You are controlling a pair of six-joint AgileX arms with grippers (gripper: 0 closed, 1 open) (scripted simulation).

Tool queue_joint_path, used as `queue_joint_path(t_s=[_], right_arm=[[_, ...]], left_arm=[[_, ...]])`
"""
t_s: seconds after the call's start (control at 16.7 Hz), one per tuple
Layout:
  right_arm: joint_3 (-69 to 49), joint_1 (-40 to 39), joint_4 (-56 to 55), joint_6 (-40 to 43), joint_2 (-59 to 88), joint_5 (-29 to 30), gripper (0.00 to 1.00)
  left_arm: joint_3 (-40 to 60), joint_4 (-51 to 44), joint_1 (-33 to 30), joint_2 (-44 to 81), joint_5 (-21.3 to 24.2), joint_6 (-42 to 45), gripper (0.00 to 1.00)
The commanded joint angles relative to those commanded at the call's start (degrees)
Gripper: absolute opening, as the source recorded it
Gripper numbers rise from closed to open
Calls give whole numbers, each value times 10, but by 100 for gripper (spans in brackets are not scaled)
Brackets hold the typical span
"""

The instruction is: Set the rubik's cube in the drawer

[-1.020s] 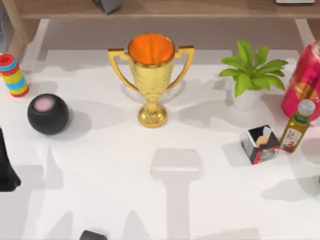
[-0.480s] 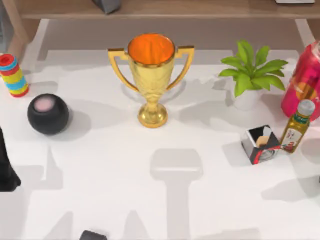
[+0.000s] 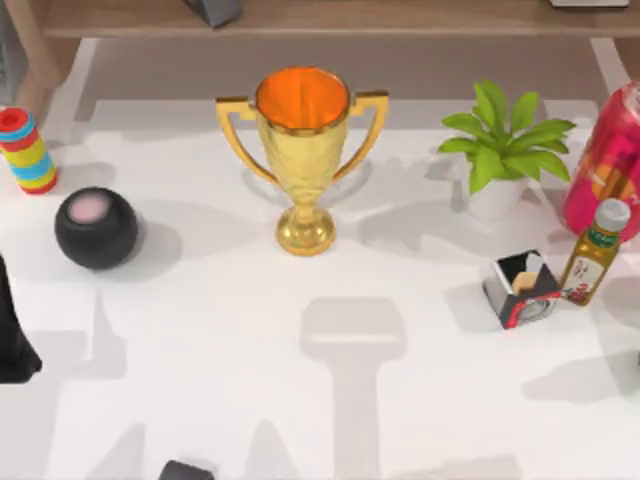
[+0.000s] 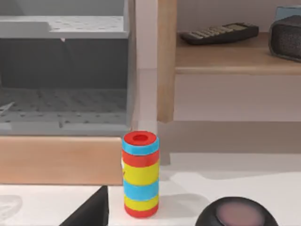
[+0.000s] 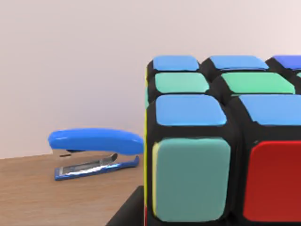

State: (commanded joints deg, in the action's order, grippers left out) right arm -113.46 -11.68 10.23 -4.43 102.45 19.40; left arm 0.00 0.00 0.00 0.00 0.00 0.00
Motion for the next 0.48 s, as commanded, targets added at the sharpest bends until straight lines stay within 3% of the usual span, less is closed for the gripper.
queue_joint_path(t_s=[0.48], right_arm=[[-256, 157, 361, -24, 38, -8, 0]], left_arm=[[0, 0, 0, 0, 0, 0, 100]])
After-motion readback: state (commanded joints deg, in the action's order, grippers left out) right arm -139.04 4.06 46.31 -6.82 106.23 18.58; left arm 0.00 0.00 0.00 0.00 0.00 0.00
